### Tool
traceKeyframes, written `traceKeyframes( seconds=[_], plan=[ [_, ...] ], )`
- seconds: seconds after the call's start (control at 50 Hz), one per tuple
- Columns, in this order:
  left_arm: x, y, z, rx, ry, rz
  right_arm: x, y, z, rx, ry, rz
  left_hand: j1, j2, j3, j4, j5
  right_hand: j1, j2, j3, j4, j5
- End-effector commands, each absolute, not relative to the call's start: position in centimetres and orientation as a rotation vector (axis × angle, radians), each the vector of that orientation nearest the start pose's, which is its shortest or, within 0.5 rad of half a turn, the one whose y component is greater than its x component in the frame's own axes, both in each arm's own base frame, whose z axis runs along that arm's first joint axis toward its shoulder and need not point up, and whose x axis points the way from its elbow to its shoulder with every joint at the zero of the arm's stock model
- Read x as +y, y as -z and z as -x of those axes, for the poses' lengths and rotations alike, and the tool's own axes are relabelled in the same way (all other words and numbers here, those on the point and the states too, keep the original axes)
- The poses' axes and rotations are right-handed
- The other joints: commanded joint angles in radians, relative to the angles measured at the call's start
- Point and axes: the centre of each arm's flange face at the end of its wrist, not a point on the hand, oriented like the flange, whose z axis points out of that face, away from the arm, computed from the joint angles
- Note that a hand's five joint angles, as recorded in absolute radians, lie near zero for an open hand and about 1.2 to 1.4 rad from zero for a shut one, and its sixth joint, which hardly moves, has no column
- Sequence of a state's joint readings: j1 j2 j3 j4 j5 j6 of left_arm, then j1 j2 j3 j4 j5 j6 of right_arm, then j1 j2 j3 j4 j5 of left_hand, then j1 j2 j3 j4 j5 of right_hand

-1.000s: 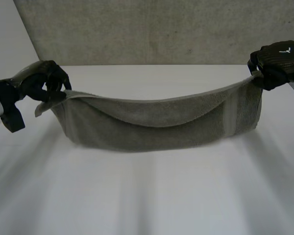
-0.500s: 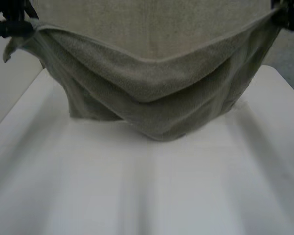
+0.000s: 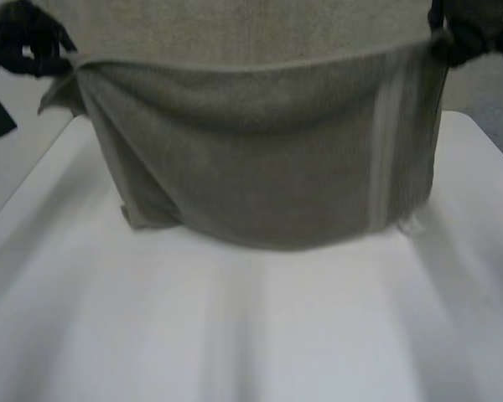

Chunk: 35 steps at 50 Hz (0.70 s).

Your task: Fold the towel.

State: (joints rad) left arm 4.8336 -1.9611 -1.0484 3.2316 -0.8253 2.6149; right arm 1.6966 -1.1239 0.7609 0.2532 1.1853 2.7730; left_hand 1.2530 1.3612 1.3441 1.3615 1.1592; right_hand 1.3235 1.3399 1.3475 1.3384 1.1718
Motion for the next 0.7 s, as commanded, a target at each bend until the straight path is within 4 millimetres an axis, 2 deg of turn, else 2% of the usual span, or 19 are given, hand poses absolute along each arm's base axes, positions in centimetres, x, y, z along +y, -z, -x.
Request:
traceKeyframes(
  seconds=[0.02, 0.06, 0.08, 0.12, 0.16, 0.18, 0.22, 0.24, 0.26, 0.28, 0.32, 0.34, 0.38, 0.44, 0.48, 0.5, 0.58, 0.6, 0.7],
  plan=[
    [-40.0, -39.8, 17.0, -1.463, -1.837, 0.339, -37.4, -43.9, -22.0, 1.490, 2.492, 0.648, 0.143, 0.035, 0.052, 0.035, 0.063, 0.073, 0.056, 0.049, 0.058, 0.050],
    [-39.3, -41.6, 17.1, -1.403, -1.852, 0.348, -36.3, -45.9, -21.5, 1.415, 2.482, 0.594, 0.143, 0.035, 0.052, 0.035, 0.063, 0.073, 0.056, 0.049, 0.058, 0.050],
    [-39.3, -41.6, 17.1, -1.403, -1.852, 0.348, -36.3, -45.9, -21.5, 1.414, 2.482, 0.594, 0.143, 0.035, 0.052, 0.035, 0.063, 0.073, 0.056, 0.049, 0.058, 0.050],
    [-39.2, -41.9, 16.9, -1.392, -1.840, 0.330, -36.2, -45.6, -21.3, 1.450, 2.451, 0.600, 0.143, 0.035, 0.052, 0.035, 0.063, 0.073, 0.056, 0.049, 0.058, 0.050],
    [-39.3, -41.4, 16.5, -1.403, -1.790, 0.286, -36.2, -43.7, -21.3, 1.560, 2.361, 0.660, 0.143, 0.035, 0.052, 0.035, 0.063, 0.073, 0.056, 0.049, 0.058, 0.050],
    [-39.3, -41.4, 16.5, -1.403, -1.790, 0.286, -36.2, -43.7, -21.3, 1.561, 2.361, 0.660, 0.143, 0.035, 0.052, 0.035, 0.063, 0.073, 0.056, 0.049, 0.058, 0.050],
    [-39.7, -38.6, 15.2, -1.484, -1.737, 0.223, -36.0, -41.0, -21.3, 1.683, 2.284, 0.782, 0.143, 0.035, 0.052, 0.035, 0.063, 0.073, 0.056, 0.049, 0.058, 0.050],
    [-39.7, -38.6, 15.2, -1.484, -1.737, 0.222, -36.0, -41.0, -21.3, 1.683, 2.283, 0.782, 0.143, 0.035, 0.052, 0.035, 0.063, 0.073, 0.056, 0.049, 0.058, 0.050],
    [-39.7, -37.4, 14.4, -1.521, -1.715, 0.211, -36.0, -39.4, -21.1, 1.751, 2.250, 0.841, 0.143, 0.035, 0.052, 0.035, 0.063, 0.073, 0.056, 0.049, 0.058, 0.050],
    [-39.7, -37.4, 14.4, -1.521, -1.715, 0.211, -36.0, -39.4, -21.1, 1.751, 2.250, 0.842, 0.143, 0.035, 0.052, 0.035, 0.063, 0.073, 0.056, 0.049, 0.058, 0.050],
    [-39.1, -35.2, 12.7, -1.587, -1.668, 0.217, -36.1, -37.0, -20.2, 1.859, 2.228, 0.939, 0.143, 0.035, 0.052, 0.035, 0.063, 0.073, 0.056, 0.049, 0.058, 0.050],
    [-39.1, -35.2, 12.7, -1.587, -1.668, 0.217, -36.1, -37.0, -20.2, 1.859, 2.228, 0.940, 0.143, 0.035, 0.052, 0.035, 0.063, 0.073, 0.056, 0.049, 0.058, 0.050],
    [-38.1, -32.9, 11.6, -1.646, -1.605, 0.213, -35.8, -35.7, -18.8, 1.944, 2.209, 0.983, 0.143, 0.035, 0.052, 0.035, 0.063, 0.073, 0.056, 0.049, 0.058, 0.050],
    [-37.3, -32.1, 11.3, -1.668, -1.576, 0.214, -35.5, -34.9, -18.0, 1.987, 2.187, 0.991, 0.143, 0.035, 0.052, 0.035, 0.063, 0.073, 0.056, 0.049, 0.058, 0.050],
    [-35.3, -30.5, 11.4, -1.700, -1.521, 0.225, -35.0, -33.6, -17.0, 2.052, 2.141, 0.985, 0.143, 0.035, 0.052, 0.035, 0.063, 0.073, 0.056, 0.049, 0.058, 0.050],
    [-35.3, -30.5, 11.4, -1.700, -1.521, 0.225, -35.0, -33.6, -17.0, 2.053, 2.140, 0.985, 0.143, 0.035, 0.052, 0.035, 0.063, 0.073, 0.056, 0.049, 0.058, 0.050],
    [-32.2, -29.1, 12.3, -1.710, -1.499, 0.326, -33.5, -33.8, -16.4, 2.048, 2.129, 0.988, 0.143, 0.035, 0.052, 0.035, 0.063, 0.073, 0.056, 0.049, 0.058, 0.050],
    [-31.3, -29.3, 12.6, -1.698, -1.520, 0.374, -33.1, -34.1, -16.1, 2.046, 2.138, 0.986, 0.143, 0.035, 0.052, 0.035, 0.063, 0.073, 0.056, 0.049, 0.058, 0.050],
    [-30.0, -30.8, 13.2, -1.655, -1.588, 0.446, -32.9, -34.6, -15.5, 2.045, 2.167, 0.968, 0.143, 0.035, 0.052, 0.035, 0.063, 0.073, 0.056, 0.049, 0.058, 0.050]
  ],
)
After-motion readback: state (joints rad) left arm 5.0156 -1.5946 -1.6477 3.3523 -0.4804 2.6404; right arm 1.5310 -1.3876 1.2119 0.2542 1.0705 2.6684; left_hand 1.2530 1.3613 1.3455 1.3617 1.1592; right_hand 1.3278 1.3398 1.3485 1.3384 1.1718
